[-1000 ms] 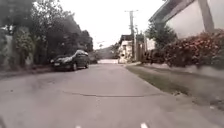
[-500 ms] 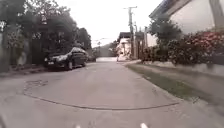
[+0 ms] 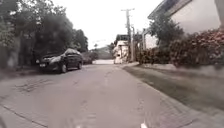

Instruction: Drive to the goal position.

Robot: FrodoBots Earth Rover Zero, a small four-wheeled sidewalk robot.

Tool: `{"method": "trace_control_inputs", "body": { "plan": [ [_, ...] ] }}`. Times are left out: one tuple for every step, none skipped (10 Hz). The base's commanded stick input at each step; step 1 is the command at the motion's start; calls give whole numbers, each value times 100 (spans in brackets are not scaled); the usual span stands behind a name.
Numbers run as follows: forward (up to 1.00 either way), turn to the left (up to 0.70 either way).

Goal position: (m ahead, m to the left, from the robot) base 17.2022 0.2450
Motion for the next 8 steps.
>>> {"method": "trace_control_inputs", "body": {
  "plan": [
    [100,0],
    [100,0],
    [100,0],
    [100,0],
    [100,0],
    [100,0],
    [100,0],
    [100,0]
  ]
}}
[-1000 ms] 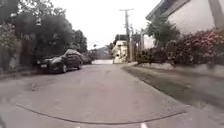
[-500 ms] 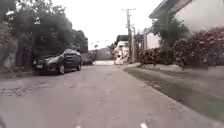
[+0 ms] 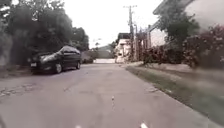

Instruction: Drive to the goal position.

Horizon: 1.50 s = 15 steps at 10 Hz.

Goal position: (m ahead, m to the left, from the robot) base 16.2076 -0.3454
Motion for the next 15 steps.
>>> {"method": "trace_control_inputs", "body": {
  "plan": [
    [100,0],
    [100,0],
    [100,0],
    [100,0],
    [100,0],
    [100,0],
    [100,0],
    [100,0],
    [100,0],
    [100,0],
    [100,0],
    [100,0],
    [100,0],
    [100,0],
    [100,0]
  ]
}}
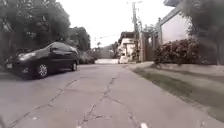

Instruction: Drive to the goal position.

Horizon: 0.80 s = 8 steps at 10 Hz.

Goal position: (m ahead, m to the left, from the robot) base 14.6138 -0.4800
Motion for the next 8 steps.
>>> {"method": "trace_control_inputs", "body": {
  "plan": [
    [100,0],
    [100,0],
    [100,0],
    [100,0],
    [100,0],
    [100,0],
    [100,0],
    [100,0]
  ]
}}
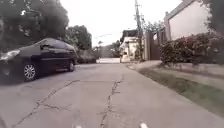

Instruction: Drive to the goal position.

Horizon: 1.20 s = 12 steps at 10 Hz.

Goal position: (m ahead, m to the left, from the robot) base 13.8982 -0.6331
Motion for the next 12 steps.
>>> {"method": "trace_control_inputs", "body": {
  "plan": [
    [100,0],
    [100,0],
    [100,0],
    [100,0],
    [100,0],
    [100,0],
    [100,0],
    [100,0],
    [100,0],
    [100,0],
    [100,0],
    [100,0]
  ]
}}
